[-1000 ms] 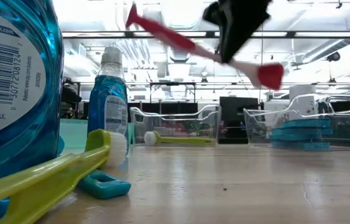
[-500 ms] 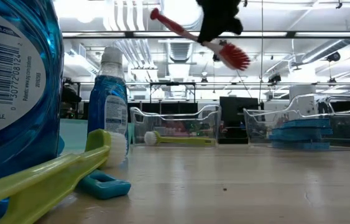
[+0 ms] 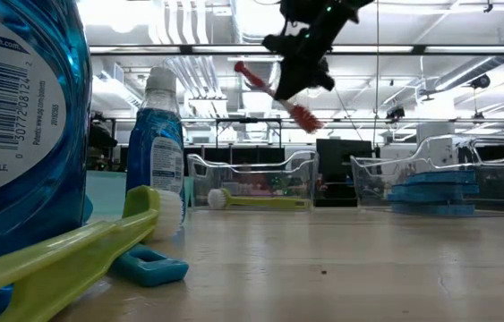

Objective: Pick & Place Kitchen Sink Supplies
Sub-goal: Put the red dish brush in the left transparent bin

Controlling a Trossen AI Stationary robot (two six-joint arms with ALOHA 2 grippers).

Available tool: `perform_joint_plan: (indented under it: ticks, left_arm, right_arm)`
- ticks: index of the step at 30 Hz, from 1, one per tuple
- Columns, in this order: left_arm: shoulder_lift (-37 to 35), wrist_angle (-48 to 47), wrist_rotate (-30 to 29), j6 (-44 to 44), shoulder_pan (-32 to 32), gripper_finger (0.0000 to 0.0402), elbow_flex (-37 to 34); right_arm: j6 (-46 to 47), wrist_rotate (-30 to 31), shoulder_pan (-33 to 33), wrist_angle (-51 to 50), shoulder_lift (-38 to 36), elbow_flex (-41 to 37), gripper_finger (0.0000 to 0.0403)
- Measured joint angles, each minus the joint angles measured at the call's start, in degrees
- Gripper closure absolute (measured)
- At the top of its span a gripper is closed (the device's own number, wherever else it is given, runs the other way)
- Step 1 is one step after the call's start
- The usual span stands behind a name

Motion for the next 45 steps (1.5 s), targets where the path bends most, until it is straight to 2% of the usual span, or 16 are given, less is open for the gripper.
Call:
perform_joint_plan:
  ticks: [4,11,19,33,39,45]
  left_arm:
    - [0.02,0.01,0.0,0.01,0.01,0.0401,0.01]
    - [0.02,0.03,0.0,-0.01,0.0,0.0401,0.01]
    - [0.02,0.04,0.0,-0.01,0.02,0.0401,0.01]
    - [0.02,0.06,0.0,0.01,0.02,0.0401,0.01]
    - [0.02,0.05,0.0,0.0,0.0,0.0401,0.01]
    - [0.02,0.06,0.0,-0.01,0.0,0.0401,0.01]
  right_arm:
    - [-0.78,-1.11,-0.47,3.65,3.18,0.83,0.0371]
    - [-0.66,-1.28,-1.47,-0.08,10.14,4.44,0.0371]
    - [-0.98,-1.73,-1.8,-7.99,18.18,10.37,0.0371]
    - [-3.01,-1.71,-1.67,-24.54,33.12,27.33,0.0371]
    - [-2.69,-2.11,-1.69,-27.27,36.19,30.41,0.0364]
    - [-3.4,-2.15,-1.69,-27.62,36.19,30.33,0.036]
